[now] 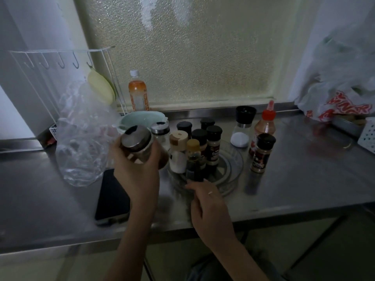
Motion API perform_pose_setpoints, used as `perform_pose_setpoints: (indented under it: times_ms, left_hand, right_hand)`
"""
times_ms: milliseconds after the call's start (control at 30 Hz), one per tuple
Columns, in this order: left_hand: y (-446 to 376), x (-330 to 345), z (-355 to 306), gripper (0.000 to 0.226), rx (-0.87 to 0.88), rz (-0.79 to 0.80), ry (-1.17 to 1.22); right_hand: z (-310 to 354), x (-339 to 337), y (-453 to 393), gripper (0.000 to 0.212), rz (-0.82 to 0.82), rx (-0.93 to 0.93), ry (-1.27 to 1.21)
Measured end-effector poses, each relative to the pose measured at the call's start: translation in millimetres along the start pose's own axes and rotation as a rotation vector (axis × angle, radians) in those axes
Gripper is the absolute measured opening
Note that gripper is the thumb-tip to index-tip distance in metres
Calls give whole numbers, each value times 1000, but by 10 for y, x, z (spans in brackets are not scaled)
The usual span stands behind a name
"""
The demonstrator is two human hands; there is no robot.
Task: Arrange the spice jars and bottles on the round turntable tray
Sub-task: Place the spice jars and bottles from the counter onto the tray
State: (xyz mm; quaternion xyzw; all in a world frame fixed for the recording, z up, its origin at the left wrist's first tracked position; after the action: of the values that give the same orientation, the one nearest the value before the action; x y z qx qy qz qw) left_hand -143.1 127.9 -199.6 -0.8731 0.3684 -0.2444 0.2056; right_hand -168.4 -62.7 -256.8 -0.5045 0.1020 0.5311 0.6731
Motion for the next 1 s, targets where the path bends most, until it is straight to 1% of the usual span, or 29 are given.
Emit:
perform_pose_setpoints:
  times_ms: [67, 200, 267, 367, 400, 500, 633, 867, 1000]
  left_hand:
    - [105, 50, -115, 50, 8, 61, 37]
    - [263, 276, -134, 51, -51, 241, 66]
    - [315, 383, -111, 51, -76, 314, 61]
    - [323, 491, -85, 48, -85, 377, 57]
    - [312, 532, -75, 48, -83, 401, 52]
    - [263, 652, -5, 48, -75, 457, 3]
    - [306, 772, 221, 52, -134, 564, -43]
    - [276, 794, 286, 50, -140, 606, -52]
    - [198, 747, 319, 54, -202, 649, 32]
  right_hand:
    - [87, 45, -10, 33, 17, -12, -19]
    - [186, 48, -27, 32, 39, -51, -66]
    - [41, -54, -36, 30, 15, 10, -87]
    - [-324, -309, -54, 19, -87, 124, 81]
    - [-409, -357, -63, 16, -86, 138, 123]
    - [-462, -342, -93, 11, -22, 89, 140]
    - [-424, -334, -69, 11, -38, 73, 114]
    - [-387, -303, -41, 9, -54, 66, 86]
    - [-353, -271, -11, 11, -31, 79, 125]
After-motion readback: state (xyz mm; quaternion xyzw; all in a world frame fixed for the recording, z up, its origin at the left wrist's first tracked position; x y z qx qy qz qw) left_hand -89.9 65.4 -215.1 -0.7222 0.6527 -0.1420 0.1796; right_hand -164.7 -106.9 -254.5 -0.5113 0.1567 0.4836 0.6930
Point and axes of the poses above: each hand's wrist, its own y-axis away from the middle knuckle, its own x-axis out of the palm, z = x × y, the point moved 9 cm from there along -y, towards the middle knuckle, and after that the axes turned 10 degrees about y, right-handed, at the moved point
